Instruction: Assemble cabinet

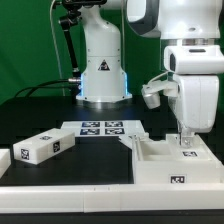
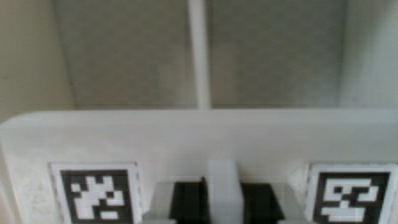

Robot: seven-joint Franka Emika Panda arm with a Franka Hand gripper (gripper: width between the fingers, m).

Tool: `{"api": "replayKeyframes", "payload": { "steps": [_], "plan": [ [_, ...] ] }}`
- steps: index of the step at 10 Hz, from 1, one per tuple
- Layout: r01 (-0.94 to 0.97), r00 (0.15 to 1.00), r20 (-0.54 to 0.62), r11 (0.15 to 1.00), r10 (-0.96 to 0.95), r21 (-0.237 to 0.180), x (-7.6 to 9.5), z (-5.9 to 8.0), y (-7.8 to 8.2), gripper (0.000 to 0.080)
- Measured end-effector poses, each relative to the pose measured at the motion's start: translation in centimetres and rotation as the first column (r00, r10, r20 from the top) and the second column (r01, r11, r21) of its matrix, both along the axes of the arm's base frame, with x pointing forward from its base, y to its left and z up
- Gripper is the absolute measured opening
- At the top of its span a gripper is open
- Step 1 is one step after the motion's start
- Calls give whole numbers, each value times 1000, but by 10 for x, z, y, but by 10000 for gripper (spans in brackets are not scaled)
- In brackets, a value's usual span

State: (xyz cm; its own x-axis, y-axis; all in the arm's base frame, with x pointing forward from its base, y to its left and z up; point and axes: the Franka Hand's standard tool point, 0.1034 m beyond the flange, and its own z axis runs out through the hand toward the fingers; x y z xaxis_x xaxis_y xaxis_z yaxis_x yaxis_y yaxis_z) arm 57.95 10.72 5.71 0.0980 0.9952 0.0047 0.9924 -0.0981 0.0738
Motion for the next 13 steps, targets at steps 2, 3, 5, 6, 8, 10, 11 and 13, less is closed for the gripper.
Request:
{"api": "replayKeyframes", "payload": {
  "steps": [2,3,5,6,8,10,11,13],
  "plan": [
    [-12,1000,-18,1000,12,-7,1,-1,-1,74],
    [-11,1000,-24,1000,11,-10,1,-1,-1,74],
    [-13,1000,-26,1000,12,-11,-3,0,-1,149],
    [-14,1000,-24,1000,14,-13,-5,3,-1,284],
    [-21,999,-24,1000,21,-18,-13,9,-1,603],
    [-29,999,-18,999,29,-26,-26,24,-1,759],
    [-41,999,-19,999,40,-34,-35,33,0,787],
    [-95,994,-50,993,92,-65,-66,43,7,797]
  ]
}}
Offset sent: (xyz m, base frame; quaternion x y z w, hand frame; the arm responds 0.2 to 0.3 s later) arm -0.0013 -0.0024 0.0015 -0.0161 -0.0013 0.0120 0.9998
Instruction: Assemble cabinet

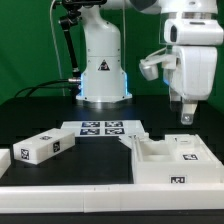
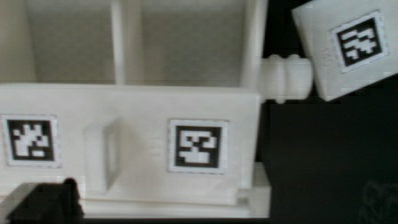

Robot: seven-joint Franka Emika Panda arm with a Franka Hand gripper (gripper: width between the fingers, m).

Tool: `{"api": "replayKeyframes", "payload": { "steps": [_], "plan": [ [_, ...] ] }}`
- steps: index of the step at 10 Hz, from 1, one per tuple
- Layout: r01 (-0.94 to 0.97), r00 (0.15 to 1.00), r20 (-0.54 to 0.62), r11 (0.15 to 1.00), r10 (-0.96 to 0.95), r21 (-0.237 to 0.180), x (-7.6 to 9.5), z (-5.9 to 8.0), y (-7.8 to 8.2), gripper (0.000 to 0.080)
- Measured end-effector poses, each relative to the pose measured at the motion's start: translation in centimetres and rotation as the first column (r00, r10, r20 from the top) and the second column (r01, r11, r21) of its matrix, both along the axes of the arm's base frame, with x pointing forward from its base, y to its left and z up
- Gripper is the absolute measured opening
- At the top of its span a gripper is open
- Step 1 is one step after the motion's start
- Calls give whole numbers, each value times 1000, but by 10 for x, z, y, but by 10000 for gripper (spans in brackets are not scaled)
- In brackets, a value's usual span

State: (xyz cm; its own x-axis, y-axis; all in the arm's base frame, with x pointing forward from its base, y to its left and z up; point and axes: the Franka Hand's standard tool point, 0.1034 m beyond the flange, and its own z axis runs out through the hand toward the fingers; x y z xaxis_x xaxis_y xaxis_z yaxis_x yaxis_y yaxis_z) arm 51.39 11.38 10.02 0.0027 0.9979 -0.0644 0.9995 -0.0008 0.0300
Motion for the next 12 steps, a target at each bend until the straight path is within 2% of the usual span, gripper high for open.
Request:
{"api": "replayKeyframes", "payload": {
  "steps": [1,4,5,7,11,12],
  "plan": [
    [0,1000,-3,1000,0,-3,-9,2,1,797],
    [2,1000,-7,1000,-2,-2,-7,-1,-2,796],
    [-138,990,3,990,138,5,-12,-2,-4,796],
    [-327,944,-44,945,326,-10,-23,-7,-9,796],
    [-313,949,-46,950,312,-8,-23,-8,-11,796],
    [-363,931,-51,932,362,-9,-22,-6,-15,796]
  ]
}}
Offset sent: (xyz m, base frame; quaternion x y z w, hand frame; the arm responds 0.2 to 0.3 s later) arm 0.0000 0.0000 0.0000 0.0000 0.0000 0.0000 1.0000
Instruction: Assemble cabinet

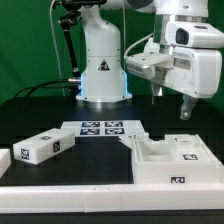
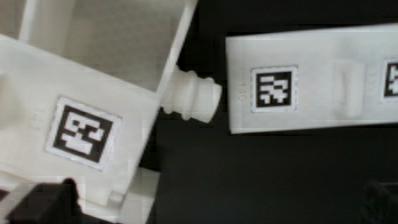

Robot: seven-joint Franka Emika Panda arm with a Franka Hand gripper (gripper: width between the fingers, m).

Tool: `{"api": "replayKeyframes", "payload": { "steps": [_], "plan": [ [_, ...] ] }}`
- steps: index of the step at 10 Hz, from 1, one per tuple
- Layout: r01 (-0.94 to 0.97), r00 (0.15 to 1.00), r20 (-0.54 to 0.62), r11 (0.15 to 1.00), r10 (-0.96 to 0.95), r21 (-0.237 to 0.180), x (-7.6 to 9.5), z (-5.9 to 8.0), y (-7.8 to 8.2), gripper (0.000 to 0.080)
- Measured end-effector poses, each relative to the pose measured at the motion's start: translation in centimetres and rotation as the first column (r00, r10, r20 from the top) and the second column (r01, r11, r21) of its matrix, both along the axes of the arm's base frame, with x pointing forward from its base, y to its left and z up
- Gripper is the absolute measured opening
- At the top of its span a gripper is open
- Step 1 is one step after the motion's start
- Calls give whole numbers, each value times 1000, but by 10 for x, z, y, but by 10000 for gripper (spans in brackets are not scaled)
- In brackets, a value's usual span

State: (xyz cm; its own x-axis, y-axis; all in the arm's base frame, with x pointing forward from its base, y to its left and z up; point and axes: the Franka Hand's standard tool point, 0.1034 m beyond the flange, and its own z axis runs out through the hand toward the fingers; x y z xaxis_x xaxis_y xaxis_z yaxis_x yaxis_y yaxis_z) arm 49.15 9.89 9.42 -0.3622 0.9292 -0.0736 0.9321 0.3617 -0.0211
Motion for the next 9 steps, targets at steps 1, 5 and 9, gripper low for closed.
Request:
{"api": "replayKeyframes", "payload": {
  "steps": [1,5,9],
  "plan": [
    [-39,999,-8,999,39,-4,-8,2,-7,796],
    [-131,987,-94,991,131,3,-36,-9,-33,796],
    [-127,986,-112,992,127,5,-45,-16,-36,796]
  ]
}}
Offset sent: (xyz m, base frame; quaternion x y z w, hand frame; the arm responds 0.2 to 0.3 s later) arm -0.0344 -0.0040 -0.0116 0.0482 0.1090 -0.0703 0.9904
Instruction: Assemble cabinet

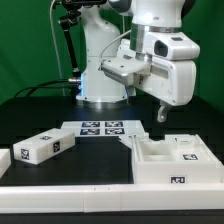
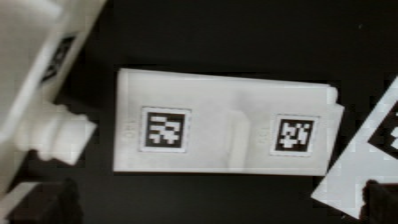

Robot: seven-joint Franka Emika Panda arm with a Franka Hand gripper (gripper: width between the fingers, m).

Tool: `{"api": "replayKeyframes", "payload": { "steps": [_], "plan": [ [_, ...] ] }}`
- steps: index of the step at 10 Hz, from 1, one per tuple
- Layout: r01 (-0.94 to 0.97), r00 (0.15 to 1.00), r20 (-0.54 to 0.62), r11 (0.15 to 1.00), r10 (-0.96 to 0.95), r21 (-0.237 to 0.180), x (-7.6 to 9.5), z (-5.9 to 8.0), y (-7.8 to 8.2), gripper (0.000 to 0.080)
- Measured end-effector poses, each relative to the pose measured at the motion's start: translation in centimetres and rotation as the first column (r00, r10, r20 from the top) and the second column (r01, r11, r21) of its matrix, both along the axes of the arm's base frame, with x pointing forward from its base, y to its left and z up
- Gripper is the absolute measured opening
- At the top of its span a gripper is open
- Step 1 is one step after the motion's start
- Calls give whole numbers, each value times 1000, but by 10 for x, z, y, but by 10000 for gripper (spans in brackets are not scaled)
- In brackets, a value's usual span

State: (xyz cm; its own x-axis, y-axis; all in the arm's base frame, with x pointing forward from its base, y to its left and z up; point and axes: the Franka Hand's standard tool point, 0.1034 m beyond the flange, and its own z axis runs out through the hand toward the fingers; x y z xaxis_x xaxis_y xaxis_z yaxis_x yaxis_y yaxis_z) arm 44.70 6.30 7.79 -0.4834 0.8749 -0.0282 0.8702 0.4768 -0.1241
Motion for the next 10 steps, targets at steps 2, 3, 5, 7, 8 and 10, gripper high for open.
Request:
{"api": "replayKeyframes", "payload": {
  "steps": [2,3,5,7,8,10],
  "plan": [
    [-7,999,-33,1000,7,4,-23,-15,0,796],
    [-7,999,-34,1000,7,13,-25,-23,2,796],
    [0,998,-62,1000,2,30,-35,-45,4,796],
    [9,997,-77,999,-6,33,-38,-52,1,796],
    [11,997,-79,999,-9,32,-39,-53,0,796],
    [15,997,-80,999,-13,31,-39,-54,-1,796]
  ]
}}
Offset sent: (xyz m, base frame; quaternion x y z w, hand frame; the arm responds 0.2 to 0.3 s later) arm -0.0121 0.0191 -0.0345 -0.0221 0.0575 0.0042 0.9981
